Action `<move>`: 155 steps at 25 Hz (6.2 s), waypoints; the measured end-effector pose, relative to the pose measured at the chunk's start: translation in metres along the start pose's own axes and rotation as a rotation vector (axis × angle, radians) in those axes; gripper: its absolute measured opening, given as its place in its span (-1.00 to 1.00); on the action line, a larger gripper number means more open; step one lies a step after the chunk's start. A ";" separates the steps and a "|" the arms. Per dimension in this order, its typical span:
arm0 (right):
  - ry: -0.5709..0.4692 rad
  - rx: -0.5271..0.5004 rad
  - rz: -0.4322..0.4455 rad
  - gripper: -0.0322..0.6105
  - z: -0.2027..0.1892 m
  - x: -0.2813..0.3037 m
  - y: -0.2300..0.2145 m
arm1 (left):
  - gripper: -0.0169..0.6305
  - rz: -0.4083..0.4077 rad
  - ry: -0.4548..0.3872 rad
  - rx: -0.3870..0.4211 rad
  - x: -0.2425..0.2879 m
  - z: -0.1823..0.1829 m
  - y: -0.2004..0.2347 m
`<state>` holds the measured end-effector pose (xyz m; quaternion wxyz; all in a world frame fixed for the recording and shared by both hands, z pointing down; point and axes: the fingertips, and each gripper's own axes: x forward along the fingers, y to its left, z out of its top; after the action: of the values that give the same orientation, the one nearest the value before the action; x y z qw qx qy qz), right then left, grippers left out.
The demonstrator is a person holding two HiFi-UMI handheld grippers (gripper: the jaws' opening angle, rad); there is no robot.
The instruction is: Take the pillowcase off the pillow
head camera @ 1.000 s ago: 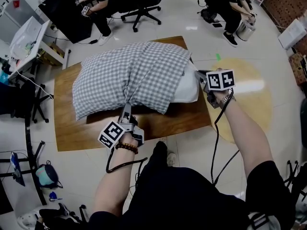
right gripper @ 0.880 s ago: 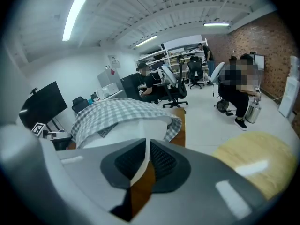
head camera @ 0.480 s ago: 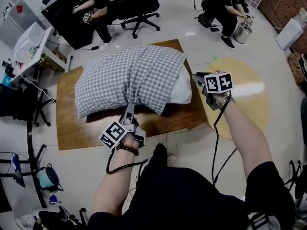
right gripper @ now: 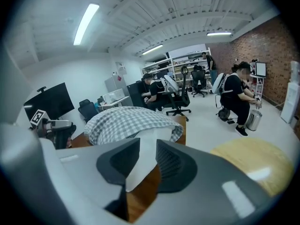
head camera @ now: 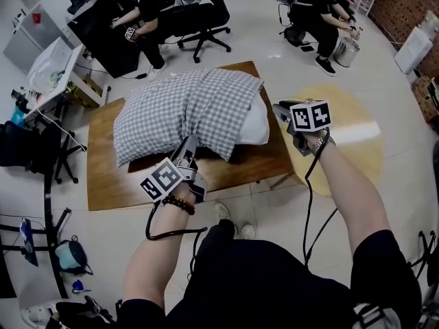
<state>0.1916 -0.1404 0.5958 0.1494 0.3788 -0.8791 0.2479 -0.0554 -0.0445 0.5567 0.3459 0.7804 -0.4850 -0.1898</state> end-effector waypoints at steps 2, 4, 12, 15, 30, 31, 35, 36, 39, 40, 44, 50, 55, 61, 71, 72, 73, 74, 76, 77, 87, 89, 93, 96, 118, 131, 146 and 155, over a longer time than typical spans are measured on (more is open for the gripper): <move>-0.010 0.001 -0.003 -0.57 0.002 -0.008 0.000 | -0.64 -0.018 0.019 0.032 0.003 0.004 -0.015; -0.018 0.006 -0.009 -0.57 0.003 -0.013 0.000 | -0.63 -0.039 0.037 0.067 0.004 0.010 -0.028; -0.022 0.041 -0.040 -0.54 0.013 -0.010 0.006 | -0.61 -0.138 0.150 0.200 0.022 0.049 -0.071; -0.036 0.083 -0.058 -0.53 0.018 -0.009 0.003 | -0.58 -0.187 0.212 0.246 0.032 0.059 -0.084; -0.028 0.228 -0.173 -0.49 0.073 0.020 -0.011 | -0.52 -0.329 0.478 0.452 0.105 0.162 -0.113; -0.022 0.235 -0.174 -0.49 0.077 0.024 -0.013 | -0.51 -0.330 0.505 0.461 0.112 0.165 -0.112; -0.001 0.259 -0.152 -0.45 0.086 0.042 -0.030 | -0.48 -0.348 0.608 0.474 0.146 0.162 -0.108; 0.007 0.266 -0.142 -0.43 0.088 0.047 -0.037 | -0.47 -0.364 0.619 0.479 0.158 0.162 -0.111; 0.030 0.291 -0.107 -0.41 0.089 0.062 -0.053 | -0.45 -0.394 0.668 0.467 0.187 0.159 -0.113; 0.036 0.299 -0.092 -0.40 0.087 0.067 -0.057 | -0.45 -0.409 0.686 0.461 0.195 0.156 -0.113; 0.075 0.324 -0.020 -0.38 0.085 0.089 -0.078 | -0.43 -0.474 0.775 0.444 0.237 0.143 -0.116; 0.124 0.369 0.077 -0.37 0.093 0.120 -0.111 | -0.37 -0.495 0.962 0.476 0.308 0.133 -0.097; 0.150 0.433 0.157 -0.37 0.100 0.143 -0.134 | -0.34 -0.527 1.041 0.505 0.367 0.141 -0.082; 0.139 0.553 0.290 -0.28 0.110 0.173 -0.139 | -0.27 -0.559 1.148 0.515 0.409 0.137 -0.039; 0.182 0.649 0.461 -0.23 0.111 0.206 -0.144 | -0.20 -0.533 1.339 0.561 0.455 0.111 0.045; 0.185 0.659 0.473 -0.23 0.111 0.210 -0.144 | -0.20 -0.531 1.355 0.565 0.458 0.110 0.052; 0.187 0.668 0.485 -0.23 0.110 0.213 -0.144 | -0.20 -0.529 1.372 0.568 0.459 0.108 0.059; 0.190 0.675 0.497 -0.22 0.108 0.217 -0.143 | -0.20 -0.528 1.388 0.571 0.461 0.105 0.067; 0.196 0.685 0.522 -0.23 0.107 0.224 -0.141 | -0.20 -0.522 1.422 0.578 0.462 0.099 0.082; 0.197 0.689 0.535 -0.23 0.107 0.227 -0.140 | -0.20 -0.519 1.441 0.580 0.463 0.095 0.089; 0.220 0.699 0.618 -0.42 0.127 0.239 -0.137 | -0.27 -0.541 1.589 0.584 0.471 0.074 0.127; 0.226 0.665 0.618 -0.67 0.123 0.236 -0.135 | -0.43 -0.540 1.602 0.578 0.467 0.067 0.128; 0.221 0.598 0.606 -0.84 0.128 0.232 -0.130 | -0.72 -0.530 1.569 0.562 0.466 0.071 0.127; 0.201 0.571 0.575 -0.85 0.136 0.226 -0.129 | -0.86 -0.514 1.513 0.557 0.466 0.086 0.127; 0.089 0.237 0.344 -0.86 0.182 0.136 -0.070 | -0.93 -0.293 1.270 0.694 0.399 0.174 0.122; 0.038 0.221 0.217 -0.86 0.166 0.085 -0.081 | -0.93 -0.209 1.150 0.712 0.345 0.196 0.124; 0.111 0.167 0.098 -0.77 0.110 0.105 -0.075 | -0.73 -0.229 1.079 0.683 0.304 0.160 0.120; 0.076 0.177 -0.001 -0.42 0.100 0.091 -0.080 | -0.57 -0.241 1.032 0.686 0.281 0.155 0.104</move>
<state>0.1819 -0.2964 0.5794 0.1487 0.3813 -0.8473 0.3385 -0.0896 -0.3790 0.5361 0.2417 0.8872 -0.1974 0.3398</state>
